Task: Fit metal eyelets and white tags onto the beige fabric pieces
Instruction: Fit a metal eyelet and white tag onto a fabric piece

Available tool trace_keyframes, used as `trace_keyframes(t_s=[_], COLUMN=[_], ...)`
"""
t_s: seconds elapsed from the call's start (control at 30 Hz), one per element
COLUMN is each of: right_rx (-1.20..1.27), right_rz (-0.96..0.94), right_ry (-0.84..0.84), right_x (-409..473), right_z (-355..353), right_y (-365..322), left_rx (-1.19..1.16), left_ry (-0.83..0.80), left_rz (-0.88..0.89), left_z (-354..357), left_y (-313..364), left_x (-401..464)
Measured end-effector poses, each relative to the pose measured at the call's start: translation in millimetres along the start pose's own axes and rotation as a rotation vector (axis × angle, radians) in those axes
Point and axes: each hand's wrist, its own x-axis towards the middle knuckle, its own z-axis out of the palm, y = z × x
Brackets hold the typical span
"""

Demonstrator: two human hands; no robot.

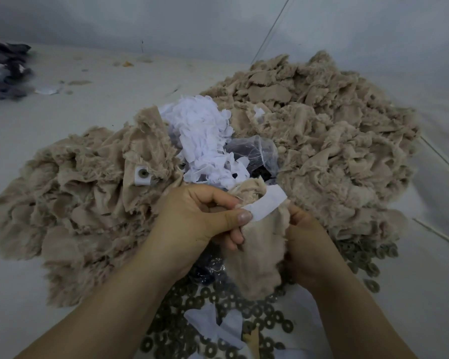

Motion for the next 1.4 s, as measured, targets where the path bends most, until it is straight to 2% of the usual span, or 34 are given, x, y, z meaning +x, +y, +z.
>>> trace_keyframes(t_s=[0.17, 0.4, 0.5, 0.77, 1.0, 1.17, 1.3, 1.4], right_rx=[0.082, -0.012, -0.030, -0.127, -0.122, -0.055, -0.311, -0.307], right_rz=[0.048, -0.129, -0.252, -0.411, -0.411, -0.274, -0.468, -0.450], right_ry=[-0.155, -0.023, -0.036, 0.000, -0.012, 0.050, 0.086, 0.145], right_x=[-4, -4, -5, -5, -5, -6, -7, -7], right_z=[4, 10, 10, 10, 8, 5, 11, 10], right_y=[-3, 6, 7, 10, 10, 10, 10, 12], left_rx=[0.075, 0.135, 0.135, 0.140, 0.173, 0.204, 0.271, 0.241], left_ry=[0.040, 0.056, 0.079, 0.085, 0.087, 0.092, 0.066, 0.045], left_rz=[0.005, -0.013, -0.028, -0.097, -0.108, -0.115, -0.117, -0.125], left_z=[2, 6, 6, 7, 9, 6, 7, 7], left_y=[0, -4, -4, -4, -4, -5, -7, -8], left_x=[-1, -1, 1, 2, 4, 5, 4, 3])
